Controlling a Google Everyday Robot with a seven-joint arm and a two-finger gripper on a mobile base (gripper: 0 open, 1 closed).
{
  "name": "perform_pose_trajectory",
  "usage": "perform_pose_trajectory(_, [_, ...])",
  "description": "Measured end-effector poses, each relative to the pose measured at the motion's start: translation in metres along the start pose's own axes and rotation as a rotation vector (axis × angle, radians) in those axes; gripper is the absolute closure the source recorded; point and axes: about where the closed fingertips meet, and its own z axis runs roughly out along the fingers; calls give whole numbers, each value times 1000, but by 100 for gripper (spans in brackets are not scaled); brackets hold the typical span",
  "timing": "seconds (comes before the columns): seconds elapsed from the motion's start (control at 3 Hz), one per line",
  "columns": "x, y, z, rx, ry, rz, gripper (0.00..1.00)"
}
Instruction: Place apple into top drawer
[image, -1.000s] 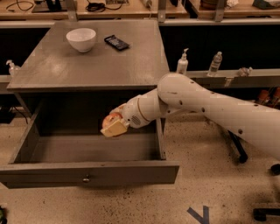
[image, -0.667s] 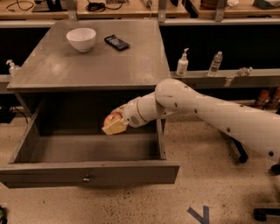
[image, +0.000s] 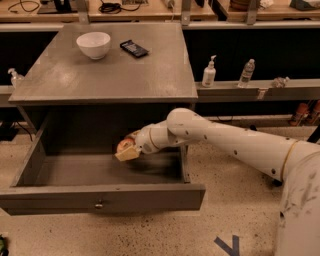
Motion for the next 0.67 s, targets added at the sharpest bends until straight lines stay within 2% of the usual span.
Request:
perform_pose_trajectory(0.33, [7, -4, 13, -3, -36, -14, 28])
perform_pose_trajectory(0.67, [8, -3, 17, -7, -38, -16, 4])
